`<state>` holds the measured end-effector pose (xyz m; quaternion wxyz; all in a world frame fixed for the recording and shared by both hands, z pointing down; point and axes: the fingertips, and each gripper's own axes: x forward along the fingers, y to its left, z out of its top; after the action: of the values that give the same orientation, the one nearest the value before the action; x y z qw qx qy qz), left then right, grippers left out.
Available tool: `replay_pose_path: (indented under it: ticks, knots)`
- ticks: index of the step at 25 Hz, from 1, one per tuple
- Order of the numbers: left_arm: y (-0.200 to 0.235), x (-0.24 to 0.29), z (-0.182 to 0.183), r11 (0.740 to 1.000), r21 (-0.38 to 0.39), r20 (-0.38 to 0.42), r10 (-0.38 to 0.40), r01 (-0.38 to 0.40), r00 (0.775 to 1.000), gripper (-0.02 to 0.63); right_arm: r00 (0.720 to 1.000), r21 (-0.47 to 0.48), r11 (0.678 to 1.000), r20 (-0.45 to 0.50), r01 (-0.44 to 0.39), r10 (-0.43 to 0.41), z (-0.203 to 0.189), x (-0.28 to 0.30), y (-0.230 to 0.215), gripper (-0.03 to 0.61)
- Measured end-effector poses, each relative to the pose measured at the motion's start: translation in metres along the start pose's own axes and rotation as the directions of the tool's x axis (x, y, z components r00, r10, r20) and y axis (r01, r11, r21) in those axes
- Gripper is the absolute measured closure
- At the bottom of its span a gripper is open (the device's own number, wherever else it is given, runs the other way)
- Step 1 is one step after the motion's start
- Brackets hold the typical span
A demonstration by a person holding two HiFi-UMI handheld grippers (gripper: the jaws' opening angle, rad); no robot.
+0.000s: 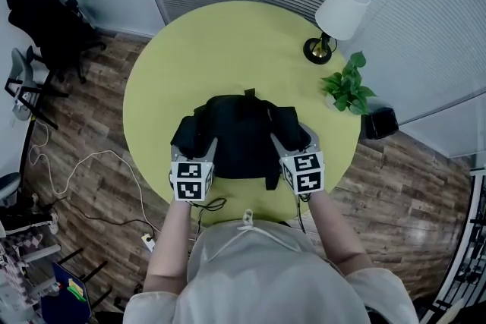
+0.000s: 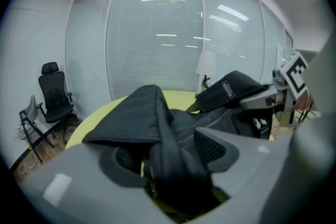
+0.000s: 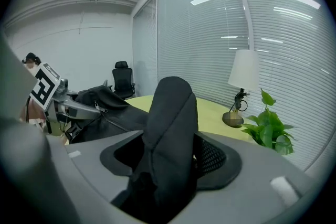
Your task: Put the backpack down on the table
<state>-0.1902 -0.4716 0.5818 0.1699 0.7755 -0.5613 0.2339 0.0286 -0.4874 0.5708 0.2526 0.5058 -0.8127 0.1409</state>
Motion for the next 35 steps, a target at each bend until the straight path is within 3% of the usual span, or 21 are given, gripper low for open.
replay_pose_path:
  ticks: [2,4,15,19,22,24,27,29,31,35]
  knots:
    - [-0.006,-0.003,0.0,1.0,-0.011,0.033,-0.016,0.017,0.999,0.254,0.999,-0.009,1.0,0.033,0.019,-0.019,0.005,-0.005,0.0,0.221]
    - [-0.011,-0.007,0.0,1.0,-0.015,0.066,-0.025,0.026,0.998,0.186,0.997,-0.009,0.999,0.068,0.046,-0.046,0.01,-0.012,-0.001,0.172]
    - [-0.015,-0.046,-0.027,1.0,-0.028,0.098,0.013,-0.01,0.995,0.164,0.988,0.008,0.994,0.108,0.106,-0.106,-0.004,-0.056,0.01,0.158]
    - [-0.016,-0.068,-0.036,0.999,-0.037,0.111,0.034,-0.03,0.993,0.23,0.981,0.025,0.987,0.114,0.156,-0.158,-0.014,-0.077,0.018,0.216]
    - [-0.015,-0.091,-0.032,0.997,-0.056,0.185,0.067,-0.058,0.98,0.336,0.982,0.09,0.985,0.104,0.15,-0.159,-0.024,-0.092,0.03,0.282]
    - [-0.015,-0.105,-0.03,0.996,-0.045,0.222,0.085,-0.076,0.971,0.421,0.983,0.142,0.979,0.091,0.149,-0.163,-0.031,-0.102,0.039,0.353]
    - [-0.018,-0.123,-0.031,0.996,-0.041,0.245,0.085,-0.077,0.966,0.484,0.978,0.164,0.97,0.084,0.178,-0.193,-0.039,-0.119,0.051,0.497]
    - [-0.022,-0.135,-0.029,0.996,-0.05,0.261,0.081,-0.071,0.962,0.544,0.975,0.166,0.968,0.084,0.188,-0.204,-0.043,-0.128,0.058,0.558]
    - [-0.027,-0.146,-0.026,0.997,-0.053,0.277,0.066,-0.053,0.959,0.598,0.975,0.172,0.967,0.09,0.186,-0.204,-0.045,-0.136,0.066,0.578]
    - [-0.041,-0.167,-0.02,0.999,-0.047,0.297,-0.003,0.018,0.955,0.607,0.973,0.174,0.97,0.128,0.169,-0.192,-0.039,-0.155,0.087,0.578]
